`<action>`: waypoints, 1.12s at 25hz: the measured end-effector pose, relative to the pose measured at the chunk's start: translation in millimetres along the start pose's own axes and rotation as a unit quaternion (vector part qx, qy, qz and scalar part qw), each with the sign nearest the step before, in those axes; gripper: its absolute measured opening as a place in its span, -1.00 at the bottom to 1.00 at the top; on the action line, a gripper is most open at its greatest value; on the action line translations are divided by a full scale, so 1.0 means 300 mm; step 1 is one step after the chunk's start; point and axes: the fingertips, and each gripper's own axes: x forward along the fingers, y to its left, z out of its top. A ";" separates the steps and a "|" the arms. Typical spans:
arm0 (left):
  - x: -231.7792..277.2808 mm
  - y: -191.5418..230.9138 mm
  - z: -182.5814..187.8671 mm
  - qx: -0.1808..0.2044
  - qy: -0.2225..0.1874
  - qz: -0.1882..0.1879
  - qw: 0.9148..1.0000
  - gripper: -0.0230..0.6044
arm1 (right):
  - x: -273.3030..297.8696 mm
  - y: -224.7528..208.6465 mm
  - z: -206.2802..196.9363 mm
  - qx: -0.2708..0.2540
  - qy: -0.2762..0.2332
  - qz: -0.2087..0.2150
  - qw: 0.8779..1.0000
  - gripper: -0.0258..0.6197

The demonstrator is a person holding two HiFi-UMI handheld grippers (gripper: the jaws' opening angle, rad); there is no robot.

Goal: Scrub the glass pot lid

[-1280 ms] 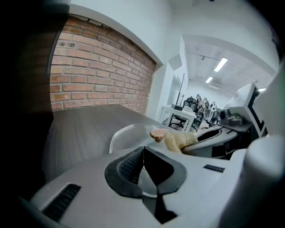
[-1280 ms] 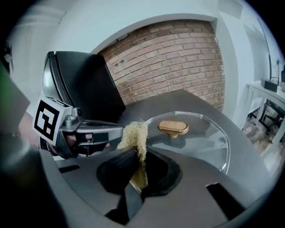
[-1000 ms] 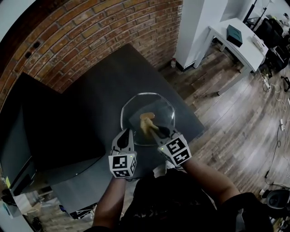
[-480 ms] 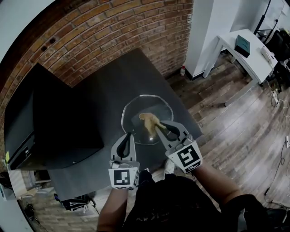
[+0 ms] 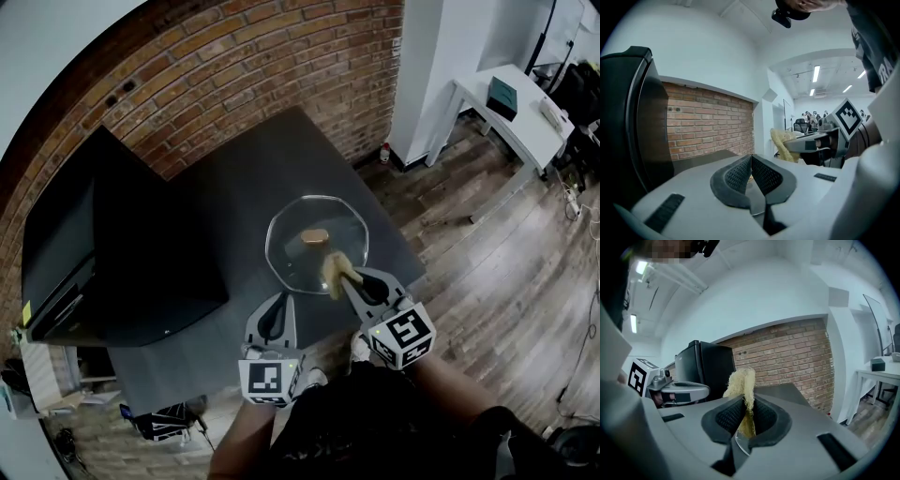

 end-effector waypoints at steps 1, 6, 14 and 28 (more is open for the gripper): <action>-0.017 0.000 -0.005 -0.001 0.001 -0.007 1.000 -0.82 | -0.005 0.017 -0.008 0.003 0.001 -0.006 1.000 -0.77; -0.117 0.003 -0.035 -0.009 0.004 -0.044 0.999 -0.82 | -0.046 0.127 -0.049 0.024 0.008 -0.038 0.999 -0.77; -0.274 0.013 -0.076 -0.018 -0.002 -0.077 0.997 -0.82 | -0.143 0.297 -0.094 0.032 0.007 -0.077 0.996 -0.77; -0.417 -0.023 -0.105 -0.024 0.001 -0.112 0.993 -0.82 | -0.264 0.445 -0.125 0.024 0.004 -0.120 0.992 -0.77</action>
